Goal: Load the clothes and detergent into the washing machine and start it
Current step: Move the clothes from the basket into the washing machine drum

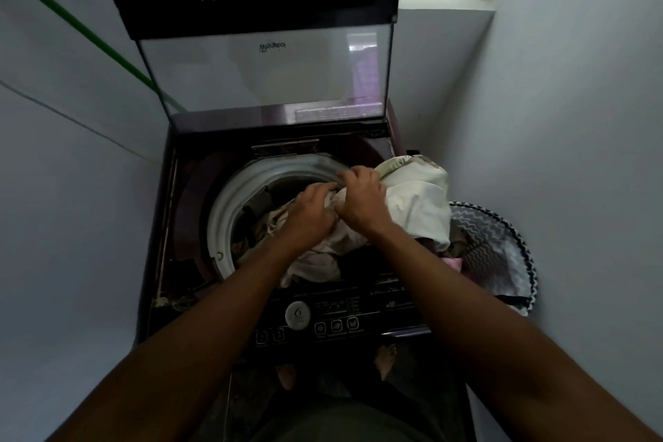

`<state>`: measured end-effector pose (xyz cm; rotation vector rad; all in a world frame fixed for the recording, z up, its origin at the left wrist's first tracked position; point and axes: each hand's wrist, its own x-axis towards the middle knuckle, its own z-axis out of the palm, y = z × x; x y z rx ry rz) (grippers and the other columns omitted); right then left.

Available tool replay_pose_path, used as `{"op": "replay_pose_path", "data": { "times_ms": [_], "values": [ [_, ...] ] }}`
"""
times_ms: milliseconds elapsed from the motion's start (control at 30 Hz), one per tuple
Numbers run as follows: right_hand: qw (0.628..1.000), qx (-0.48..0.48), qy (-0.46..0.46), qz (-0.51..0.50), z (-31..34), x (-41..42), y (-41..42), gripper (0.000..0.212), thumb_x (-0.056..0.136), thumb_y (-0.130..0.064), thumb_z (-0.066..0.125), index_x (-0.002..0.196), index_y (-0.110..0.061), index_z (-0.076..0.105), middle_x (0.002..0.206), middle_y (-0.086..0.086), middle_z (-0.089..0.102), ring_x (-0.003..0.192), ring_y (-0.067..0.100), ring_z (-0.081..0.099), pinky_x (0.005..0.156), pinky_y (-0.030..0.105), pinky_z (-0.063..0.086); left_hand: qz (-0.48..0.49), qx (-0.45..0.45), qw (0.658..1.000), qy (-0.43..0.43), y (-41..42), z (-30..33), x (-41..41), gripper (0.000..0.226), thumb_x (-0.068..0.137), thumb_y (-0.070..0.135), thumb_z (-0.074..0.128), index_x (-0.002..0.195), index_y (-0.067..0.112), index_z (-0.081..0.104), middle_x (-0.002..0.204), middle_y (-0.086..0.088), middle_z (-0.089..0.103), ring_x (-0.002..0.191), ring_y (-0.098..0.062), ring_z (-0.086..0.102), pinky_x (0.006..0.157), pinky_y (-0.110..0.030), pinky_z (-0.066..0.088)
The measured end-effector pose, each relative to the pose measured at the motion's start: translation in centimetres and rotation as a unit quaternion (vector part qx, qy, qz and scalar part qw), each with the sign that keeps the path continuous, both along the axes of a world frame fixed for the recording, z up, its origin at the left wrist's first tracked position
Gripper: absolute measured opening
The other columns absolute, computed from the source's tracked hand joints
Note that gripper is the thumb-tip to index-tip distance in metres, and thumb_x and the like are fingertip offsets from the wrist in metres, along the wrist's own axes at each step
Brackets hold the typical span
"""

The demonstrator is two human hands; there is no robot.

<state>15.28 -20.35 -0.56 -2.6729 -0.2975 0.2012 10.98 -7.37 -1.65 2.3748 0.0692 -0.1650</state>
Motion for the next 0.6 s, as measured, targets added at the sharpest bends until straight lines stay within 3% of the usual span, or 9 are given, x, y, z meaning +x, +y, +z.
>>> {"op": "replay_pose_path", "data": {
  "times_ms": [67, 167, 267, 333, 400, 500, 600],
  "values": [
    [0.998, -0.052, -0.014, -0.025, 0.6, 0.7, -1.9, 0.066, 0.078, -0.03, 0.069, 0.139, -0.022, 0.046, 0.154, 0.015, 0.028, 0.145, 0.037, 0.018, 0.113, 0.061, 0.022, -0.034, -0.002, 0.999, -0.008, -1.8, 0.5, 0.8, 0.054, 0.085, 0.022, 0.057, 0.139, 0.02, 0.051, 0.137, -0.005, 0.052, 0.127, -0.025, 0.048, 0.108, -0.042, 0.038],
    [0.994, -0.064, 0.022, -0.091, 0.6, 1.5, -5.1, 0.081, 0.079, -0.034, 0.073, 0.148, -0.031, 0.03, 0.162, 0.015, 0.002, 0.149, 0.04, -0.004, 0.11, 0.071, 0.014, -0.075, -0.011, 0.997, 0.003, -4.6, 0.9, 1.6, 0.07, 0.072, 0.029, 0.054, 0.142, 0.026, 0.047, 0.14, -0.002, 0.047, 0.128, -0.024, 0.046, 0.106, -0.044, 0.042],
    [0.972, -0.01, 0.143, -0.186, 0.2, 1.9, -8.5, 0.101, 0.073, -0.045, 0.08, 0.151, -0.042, 0.015, 0.162, 0.013, -0.015, 0.146, 0.046, 0.004, 0.109, 0.071, 0.022, -0.104, -0.037, 0.994, 0.001, -7.4, 1.3, 2.2, 0.072, 0.076, 0.019, 0.064, 0.144, 0.03, 0.044, 0.146, -0.003, 0.04, 0.132, -0.024, 0.043, 0.11, -0.042, 0.039],
    [0.958, 0.051, 0.193, -0.206, -0.1, 1.8, -10.5, 0.105, 0.072, -0.046, 0.082, 0.152, -0.043, 0.014, 0.161, 0.015, -0.005, 0.137, 0.043, 0.032, 0.101, 0.05, 0.044, -0.116, -0.043, 0.992, -0.003, -8.9, 1.3, 2.6, 0.077, 0.078, 0.011, 0.07, 0.147, 0.029, 0.041, 0.148, -0.004, 0.038, 0.134, -0.021, 0.042, 0.11, -0.039, 0.04],
    [0.953, 0.103, 0.202, -0.202, -0.5, 1.4, -11.8, 0.103, 0.069, -0.044, 0.084, 0.151, -0.038, 0.021, 0.153, 0.02, 0.022, 0.123, 0.039, 0.049, 0.085, 0.036, 0.049, -0.125, -0.045, 0.991, -0.011, -9.9, 1.0, 3.1, 0.082, 0.077, 0.011, 0.074, 0.149, 0.028, 0.039, 0.148, -0.009, 0.036, 0.136, -0.024, 0.04, 0.11, -0.041, 0.041],
    [0.955, 0.092, 0.196, -0.204, -0.7, 1.2, -12.0, 0.098, 0.068, -0.046, 0.083, 0.146, -0.03, 0.026, 0.133, 0.021, 0.042, 0.115, 0.04, 0.054, 0.093, 0.042, 0.049, -0.143, -0.021, 0.989, -0.02, -10.6, 0.2, 3.8, 0.086, 0.077, 0.013, 0.076, 0.152, 0.025, 0.035, 0.154, -0.017, 0.027, 0.145, -0.028, 0.029, 0.115, -0.044, 0.036],
    [0.967, 0.036, 0.141, -0.211, -0.4, 1.6, -10.9, 0.073, 0.081, -0.036, 0.074, 0.138, -0.018, 0.032, 0.127, 0.021, 0.047, 0.109, 0.041, 0.058, 0.088, 0.041, 0.047, -0.143, -0.022, 0.989, -0.04, -10.5, -0.1, 4.2, 0.088, 0.078, 0.015, 0.077, 0.153, 0.025, 0.032, 0.157, -0.016, 0.024, 0.147, -0.027, 0.025, 0.116, -0.045, 0.035]
  ]
}}
